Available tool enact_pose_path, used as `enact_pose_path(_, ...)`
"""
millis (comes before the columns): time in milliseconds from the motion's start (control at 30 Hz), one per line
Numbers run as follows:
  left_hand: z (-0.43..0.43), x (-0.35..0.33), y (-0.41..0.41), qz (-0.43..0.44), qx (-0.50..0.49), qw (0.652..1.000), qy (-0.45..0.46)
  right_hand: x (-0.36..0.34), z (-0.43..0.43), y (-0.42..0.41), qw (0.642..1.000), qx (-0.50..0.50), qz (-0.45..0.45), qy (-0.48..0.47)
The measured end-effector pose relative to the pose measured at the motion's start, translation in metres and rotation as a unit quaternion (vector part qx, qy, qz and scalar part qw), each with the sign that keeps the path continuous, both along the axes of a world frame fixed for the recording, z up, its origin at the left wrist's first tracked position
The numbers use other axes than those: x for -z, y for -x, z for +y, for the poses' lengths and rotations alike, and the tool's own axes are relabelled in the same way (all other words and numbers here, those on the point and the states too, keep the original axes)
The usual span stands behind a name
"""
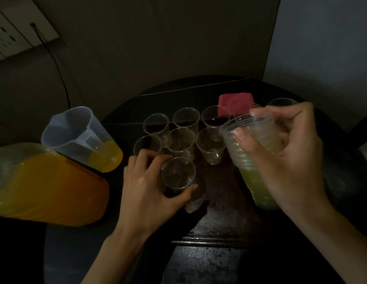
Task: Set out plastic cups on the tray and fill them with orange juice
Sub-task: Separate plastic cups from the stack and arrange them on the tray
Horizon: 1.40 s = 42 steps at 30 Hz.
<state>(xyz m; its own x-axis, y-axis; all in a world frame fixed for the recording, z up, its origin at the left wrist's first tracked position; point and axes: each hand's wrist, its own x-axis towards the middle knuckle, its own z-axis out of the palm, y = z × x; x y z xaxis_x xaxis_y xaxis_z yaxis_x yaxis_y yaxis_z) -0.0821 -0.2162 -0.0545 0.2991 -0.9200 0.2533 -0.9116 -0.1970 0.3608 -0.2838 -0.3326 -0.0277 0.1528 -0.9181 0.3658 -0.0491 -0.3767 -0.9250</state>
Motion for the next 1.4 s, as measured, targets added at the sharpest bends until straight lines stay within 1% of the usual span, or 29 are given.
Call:
enact_pose_path(33, 0.000, -0.004, 0.001, 0.046, 0.004, 0.999, 0.011, 0.000, 0.001, -0.001, 1.000, -0.006, -0.007, -0.004)
enact_pose_path(67, 0.000, -0.010, 0.004, 0.109, 0.007, 0.994, 0.027, 0.000, 0.001, -0.002, 1.000, -0.015, -0.011, -0.006)
enact_pose_path(133, -0.003, -0.025, 0.010, 0.242, 0.019, 0.968, 0.059, -0.001, 0.003, -0.005, 0.999, -0.038, -0.007, -0.003)
enact_pose_path(167, -0.006, -0.034, 0.013, 0.288, 0.025, 0.955, 0.063, -0.001, 0.003, -0.006, 0.999, -0.052, -0.003, -0.002)
enact_pose_path(233, -0.017, -0.052, 0.019, 0.337, 0.041, 0.940, 0.046, -0.002, 0.005, -0.009, 0.997, -0.081, 0.002, -0.003)
enact_pose_path(300, -0.032, -0.065, 0.025, 0.353, 0.057, 0.934, 0.007, -0.002, 0.006, -0.011, 0.995, -0.101, 0.017, -0.003)
enact_pose_path(400, -0.048, -0.076, 0.035, 0.350, 0.058, 0.934, -0.025, -0.001, 0.007, -0.010, 0.993, -0.116, 0.038, 0.002)
enact_pose_path(567, -0.052, -0.086, 0.038, 0.341, 0.065, 0.937, -0.043, -0.004, 0.006, -0.004, 0.991, -0.132, 0.038, 0.000)
enact_pose_path(733, -0.053, -0.093, 0.044, 0.359, 0.047, 0.931, -0.041, -0.008, 0.003, 0.001, 0.989, -0.137, 0.046, 0.010)
enact_pose_path(800, -0.052, -0.095, 0.049, 0.370, 0.042, 0.928, -0.031, -0.009, 0.002, 0.005, 0.990, -0.134, 0.043, 0.023)
enact_pose_path(900, -0.053, -0.102, 0.055, 0.361, 0.034, 0.932, -0.005, -0.013, 0.001, 0.010, 0.990, -0.132, 0.038, 0.040)
enact_pose_path(1067, -0.050, -0.128, 0.040, 0.362, -0.028, 0.925, 0.109, -0.017, -0.009, 0.025, 0.994, -0.073, 0.061, 0.053)
enact_pose_path(1133, -0.044, -0.138, 0.033, 0.343, -0.041, 0.926, 0.154, -0.016, -0.017, 0.033, 0.997, -0.043, 0.056, 0.043)
enact_pose_path(1200, -0.038, -0.137, 0.034, 0.328, -0.036, 0.932, 0.154, -0.016, -0.024, 0.040, 0.998, -0.011, 0.048, 0.033)
enact_pose_path(1300, -0.034, -0.112, 0.047, 0.280, -0.017, 0.957, 0.080, -0.017, -0.030, 0.046, 0.999, 0.018, 0.019, 0.036)
enact_pose_path(1400, -0.032, -0.076, 0.054, 0.165, 0.017, 0.986, 0.028, -0.019, -0.030, 0.045, 0.998, 0.020, -0.006, 0.059)
